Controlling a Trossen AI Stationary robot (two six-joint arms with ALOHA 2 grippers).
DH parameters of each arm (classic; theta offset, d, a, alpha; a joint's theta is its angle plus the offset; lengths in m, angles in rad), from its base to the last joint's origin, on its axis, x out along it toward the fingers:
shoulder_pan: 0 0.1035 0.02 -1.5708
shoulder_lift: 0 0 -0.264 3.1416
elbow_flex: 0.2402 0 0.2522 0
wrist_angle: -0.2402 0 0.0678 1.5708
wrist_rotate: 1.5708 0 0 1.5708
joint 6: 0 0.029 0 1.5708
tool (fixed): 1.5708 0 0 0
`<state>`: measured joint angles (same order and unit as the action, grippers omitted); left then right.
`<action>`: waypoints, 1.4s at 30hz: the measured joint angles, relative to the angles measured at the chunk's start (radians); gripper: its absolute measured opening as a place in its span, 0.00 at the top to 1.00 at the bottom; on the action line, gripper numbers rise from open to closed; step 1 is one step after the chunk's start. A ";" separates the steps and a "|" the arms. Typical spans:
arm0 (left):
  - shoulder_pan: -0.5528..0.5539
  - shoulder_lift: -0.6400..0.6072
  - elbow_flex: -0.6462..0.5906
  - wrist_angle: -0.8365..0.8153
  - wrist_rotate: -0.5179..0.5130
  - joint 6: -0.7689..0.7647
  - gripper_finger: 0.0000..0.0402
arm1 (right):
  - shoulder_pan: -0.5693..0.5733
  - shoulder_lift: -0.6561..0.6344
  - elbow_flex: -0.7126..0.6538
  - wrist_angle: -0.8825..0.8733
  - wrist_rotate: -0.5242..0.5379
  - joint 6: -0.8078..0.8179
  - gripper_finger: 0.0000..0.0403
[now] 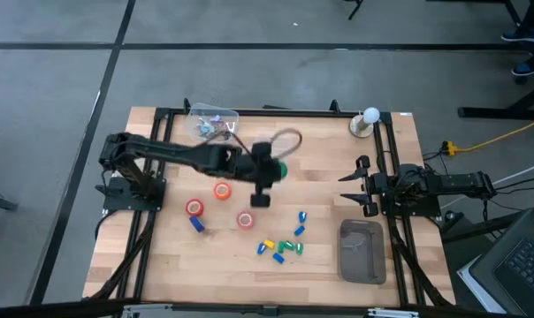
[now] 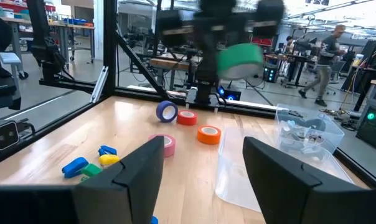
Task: Pick and place Stapler, Stapler remover, tape
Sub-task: Put the green tape into the bottom transparent bin
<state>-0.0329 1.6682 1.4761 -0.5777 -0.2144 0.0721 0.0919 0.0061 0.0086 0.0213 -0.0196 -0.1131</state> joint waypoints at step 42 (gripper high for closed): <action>0.308 0.285 0.001 -0.007 0.213 -0.166 0.89 | 0.000 0.000 0.000 -0.001 0.000 0.000 0.44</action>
<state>0.2756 1.9529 1.4768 -0.5843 -0.0016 -0.0941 0.0917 0.0059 0.0086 0.0208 -0.0196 -0.1131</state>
